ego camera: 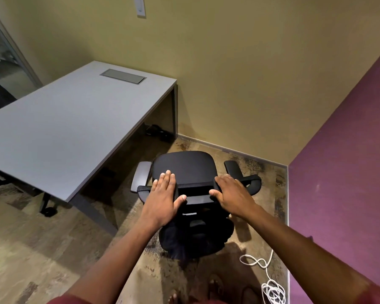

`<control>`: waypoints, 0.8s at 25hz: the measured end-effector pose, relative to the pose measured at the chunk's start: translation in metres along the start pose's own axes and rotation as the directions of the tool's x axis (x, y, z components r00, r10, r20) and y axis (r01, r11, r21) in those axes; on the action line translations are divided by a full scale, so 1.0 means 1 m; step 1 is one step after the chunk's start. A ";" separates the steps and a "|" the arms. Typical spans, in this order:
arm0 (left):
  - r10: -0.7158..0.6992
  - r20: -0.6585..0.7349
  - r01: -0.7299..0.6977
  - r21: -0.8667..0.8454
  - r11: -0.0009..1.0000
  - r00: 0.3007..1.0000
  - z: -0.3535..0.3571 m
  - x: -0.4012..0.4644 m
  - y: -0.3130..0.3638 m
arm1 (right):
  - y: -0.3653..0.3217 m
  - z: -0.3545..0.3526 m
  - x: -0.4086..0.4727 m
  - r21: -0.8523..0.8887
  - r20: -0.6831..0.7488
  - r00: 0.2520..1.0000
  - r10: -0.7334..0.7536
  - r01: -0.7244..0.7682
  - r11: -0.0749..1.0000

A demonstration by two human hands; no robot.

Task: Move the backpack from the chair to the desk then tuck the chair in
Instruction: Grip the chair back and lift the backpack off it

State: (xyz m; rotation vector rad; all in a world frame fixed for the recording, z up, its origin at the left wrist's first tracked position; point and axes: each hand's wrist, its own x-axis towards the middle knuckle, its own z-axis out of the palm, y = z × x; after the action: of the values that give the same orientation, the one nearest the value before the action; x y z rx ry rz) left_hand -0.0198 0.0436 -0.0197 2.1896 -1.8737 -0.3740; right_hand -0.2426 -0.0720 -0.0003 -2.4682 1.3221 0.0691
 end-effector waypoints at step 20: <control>-0.092 -0.139 0.117 0.179 0.977 0.986 0.016 -0.031 0.023 | -0.029 0.008 -0.034 -0.107 -0.118 0.972 0.201 -0.214 0.971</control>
State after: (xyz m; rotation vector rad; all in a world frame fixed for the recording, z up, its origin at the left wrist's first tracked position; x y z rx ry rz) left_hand -0.0509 0.0708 -0.0259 2.3772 -1.7935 -0.0729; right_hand -0.2370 -0.0273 0.0073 -2.4504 1.6651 0.0705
